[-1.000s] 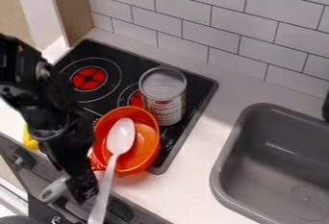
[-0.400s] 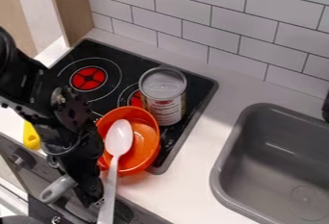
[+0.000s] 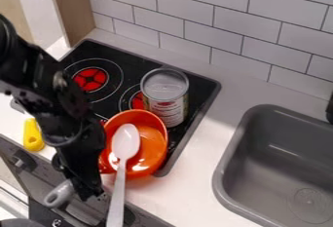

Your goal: Place the orange pot on the left burner

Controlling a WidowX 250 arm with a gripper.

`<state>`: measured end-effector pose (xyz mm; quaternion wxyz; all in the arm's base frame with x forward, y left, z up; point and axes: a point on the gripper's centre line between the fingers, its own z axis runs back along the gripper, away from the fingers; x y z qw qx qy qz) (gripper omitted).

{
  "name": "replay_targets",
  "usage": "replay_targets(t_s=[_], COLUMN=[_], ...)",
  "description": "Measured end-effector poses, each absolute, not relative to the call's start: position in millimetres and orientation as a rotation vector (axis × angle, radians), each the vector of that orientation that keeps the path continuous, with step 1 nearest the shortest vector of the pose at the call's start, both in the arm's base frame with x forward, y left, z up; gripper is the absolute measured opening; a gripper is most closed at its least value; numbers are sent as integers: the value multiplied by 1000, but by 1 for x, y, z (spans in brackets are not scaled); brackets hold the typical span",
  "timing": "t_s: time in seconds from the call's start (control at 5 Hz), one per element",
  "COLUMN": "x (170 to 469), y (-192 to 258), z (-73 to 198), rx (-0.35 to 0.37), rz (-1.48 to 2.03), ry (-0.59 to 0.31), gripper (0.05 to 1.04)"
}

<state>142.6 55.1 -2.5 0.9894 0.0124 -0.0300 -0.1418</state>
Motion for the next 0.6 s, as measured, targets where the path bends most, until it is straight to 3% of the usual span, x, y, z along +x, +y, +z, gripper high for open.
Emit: replay_targets(t_s=[0.6], x=[145], y=[70], z=[19], rx=[-49], rz=[-257], ry=[2], gripper=[336])
